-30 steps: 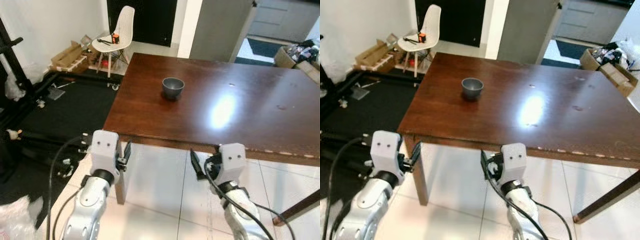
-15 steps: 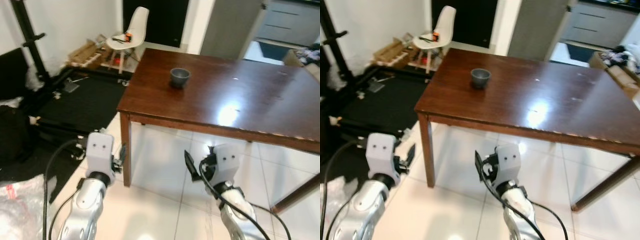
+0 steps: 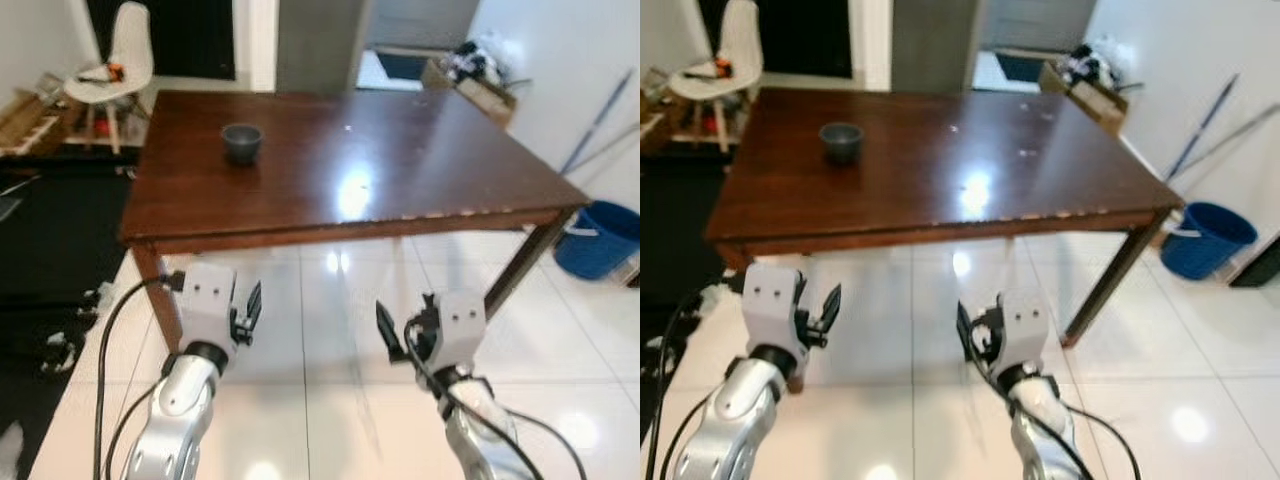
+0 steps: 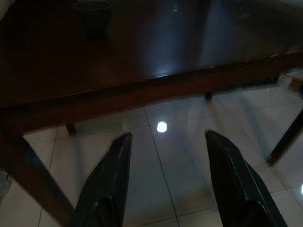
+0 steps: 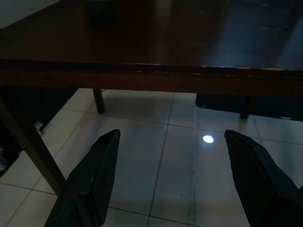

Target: Setting the table

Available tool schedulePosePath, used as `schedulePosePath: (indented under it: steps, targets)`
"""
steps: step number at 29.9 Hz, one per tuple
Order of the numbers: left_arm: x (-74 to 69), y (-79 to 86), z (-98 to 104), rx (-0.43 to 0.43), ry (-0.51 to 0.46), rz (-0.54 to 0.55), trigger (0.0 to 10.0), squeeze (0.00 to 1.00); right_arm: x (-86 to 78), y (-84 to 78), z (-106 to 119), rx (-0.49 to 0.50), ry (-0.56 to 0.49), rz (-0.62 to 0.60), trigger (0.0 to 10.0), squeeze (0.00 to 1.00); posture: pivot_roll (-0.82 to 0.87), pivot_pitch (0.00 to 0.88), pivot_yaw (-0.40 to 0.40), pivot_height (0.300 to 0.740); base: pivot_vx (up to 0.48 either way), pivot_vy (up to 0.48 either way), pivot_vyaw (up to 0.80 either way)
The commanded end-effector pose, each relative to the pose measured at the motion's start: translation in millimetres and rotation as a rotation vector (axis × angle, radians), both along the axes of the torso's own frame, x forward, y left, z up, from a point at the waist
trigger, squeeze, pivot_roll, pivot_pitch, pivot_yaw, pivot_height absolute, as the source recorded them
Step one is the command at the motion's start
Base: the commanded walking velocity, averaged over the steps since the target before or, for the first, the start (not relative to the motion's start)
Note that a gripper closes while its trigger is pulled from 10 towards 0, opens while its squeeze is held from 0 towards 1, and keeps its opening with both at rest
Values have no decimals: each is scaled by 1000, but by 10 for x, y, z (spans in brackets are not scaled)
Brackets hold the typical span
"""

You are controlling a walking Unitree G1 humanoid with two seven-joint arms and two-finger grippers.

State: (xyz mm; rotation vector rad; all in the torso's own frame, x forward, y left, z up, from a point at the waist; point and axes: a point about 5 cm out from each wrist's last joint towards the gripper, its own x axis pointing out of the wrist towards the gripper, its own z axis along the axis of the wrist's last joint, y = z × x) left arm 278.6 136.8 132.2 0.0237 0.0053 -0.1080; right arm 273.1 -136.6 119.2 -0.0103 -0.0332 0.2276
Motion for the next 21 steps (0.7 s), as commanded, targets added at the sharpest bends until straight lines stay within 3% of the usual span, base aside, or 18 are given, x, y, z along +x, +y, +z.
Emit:
schedulePosePath:
  steps: [1, 5, 6, 7, 9, 10, 11, 12, 16, 18, 21]
  targets:
    - [-19, 21, -145, -1, 59, 5, 10000, 0, -38, -44, -160, -5, 75, 4, 10000, 0, -36, 0, 14, 740, 0, 0, -781]
    - [-41, 85, -309, 48, 106, 25, 10000, 0, -71, -37, -343, -20, 143, 40, 10000, 0, -34, 0, 14, 740, 0, 0, -781]
    - [-114, 218, -629, 120, 213, 67, 10000, 0, -120, -92, -641, -53, 239, 40, 10000, 0, -26, 0, 15, 740, 0, 0, -781]
    - [-114, 218, -629, 120, 213, 67, 10000, 0, -120, -92, -641, -53, 239, 40, 10000, 0, -26, 0, 15, 740, 0, 0, -781]
    - [-238, 382, -982, 201, 344, 114, 10000, 0, -189, -142, -898, -76, 327, 33, 10000, 0, -20, 0, 13, 740, 0, 0, -781]
    - [-238, 382, -982, 201, 344, 114, 10000, 0, -189, -142, -898, -76, 327, 33, 10000, 0, -20, 0, 13, 740, 0, 0, -781]
    - [-423, 536, -1323, 248, 491, 155, 10000, 0, -292, -135, -1095, -91, 401, 57, 10000, 0, -9, 0, 9, 740, 0, 0, -781]
    - [-512, 590, -1450, 237, 559, 178, 10000, 0, -344, -118, -1173, -92, 435, 77, 10000, 0, -9, 0, 9, 740, 0, 0, -781]
    - [-652, 650, -1622, 220, 654, 210, 10000, 0, -434, -88, -1298, -109, 487, 102, 10000, 0, 1, 0, 6, 740, 0, 0, -778]
    - [-735, 652, -1712, 165, 715, 225, 10000, 0, -447, -126, -1363, -98, 535, 79, 10000, 0, 2, 0, 5, 740, 0, 0, -763]
    - [-741, 673, -1739, 164, 719, 232, 10000, 0, -511, -144, -1477, -95, 598, 91, 10000, 0, 7, 0, 4, 740, 0, 0, -765]
